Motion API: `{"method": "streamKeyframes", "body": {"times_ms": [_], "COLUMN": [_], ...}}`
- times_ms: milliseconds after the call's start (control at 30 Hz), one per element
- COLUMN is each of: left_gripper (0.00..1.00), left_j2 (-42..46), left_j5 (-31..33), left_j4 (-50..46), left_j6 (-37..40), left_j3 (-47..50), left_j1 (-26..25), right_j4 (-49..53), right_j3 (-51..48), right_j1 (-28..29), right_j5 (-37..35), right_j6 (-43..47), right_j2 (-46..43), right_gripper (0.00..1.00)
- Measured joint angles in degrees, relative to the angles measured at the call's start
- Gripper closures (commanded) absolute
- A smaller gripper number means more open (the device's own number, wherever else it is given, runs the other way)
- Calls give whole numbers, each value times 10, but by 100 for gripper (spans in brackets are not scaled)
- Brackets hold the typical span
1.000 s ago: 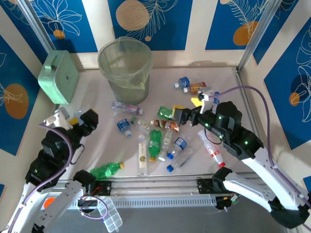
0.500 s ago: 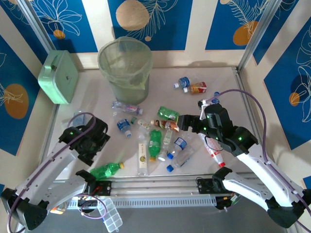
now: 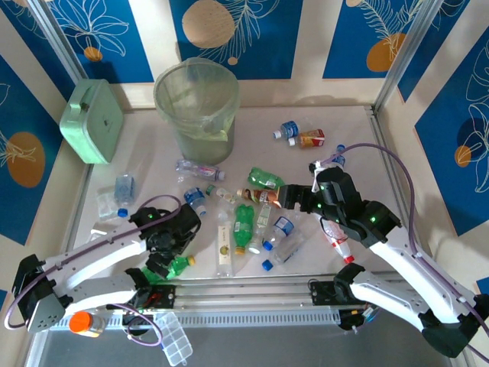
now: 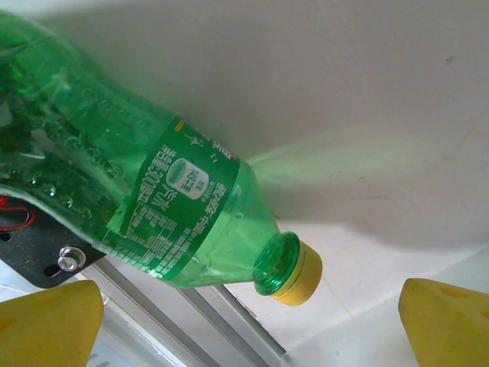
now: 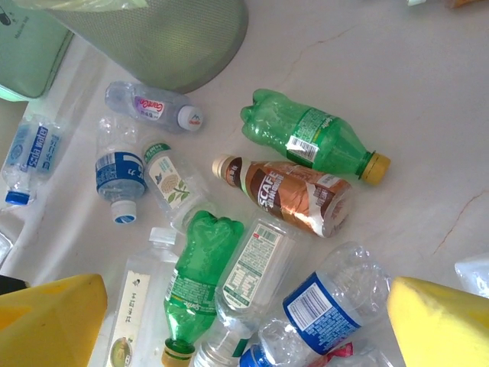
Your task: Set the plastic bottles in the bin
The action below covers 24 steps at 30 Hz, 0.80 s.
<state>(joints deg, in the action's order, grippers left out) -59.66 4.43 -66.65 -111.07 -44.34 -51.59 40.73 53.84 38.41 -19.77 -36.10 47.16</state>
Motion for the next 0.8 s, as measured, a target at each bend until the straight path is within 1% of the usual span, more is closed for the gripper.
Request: {"method": "streamKeyframes", "body": {"times_ms": [200, 333, 500, 633, 733, 800], "left_gripper": [1, 1, 1, 0, 3, 8], "left_j2": [5, 3, -4, 8, 13, 13], "left_j5": [-4, -20, -25, -20, -7, 5], "left_j4": [-3, -4, 4, 37, 54, 59], "left_j6": [-43, -63, -74, -78, -82, -83], "left_j3": [10, 37, 50, 80, 101, 103], "left_j1": [-20, -36, -38, -38, -31, -18], "right_j4": [0, 0, 0, 0, -1, -2], "right_j3": [-5, -5, -5, -5, -5, -5], "right_j1": [2, 2, 2, 4, 5, 6], "right_j5": [0, 0, 0, 0, 0, 0], "right_j6": [0, 0, 1, 1, 2, 5], "right_j2": [0, 0, -1, -3, -5, -5], "right_gripper": [5, 5, 6, 6, 6, 6]}}
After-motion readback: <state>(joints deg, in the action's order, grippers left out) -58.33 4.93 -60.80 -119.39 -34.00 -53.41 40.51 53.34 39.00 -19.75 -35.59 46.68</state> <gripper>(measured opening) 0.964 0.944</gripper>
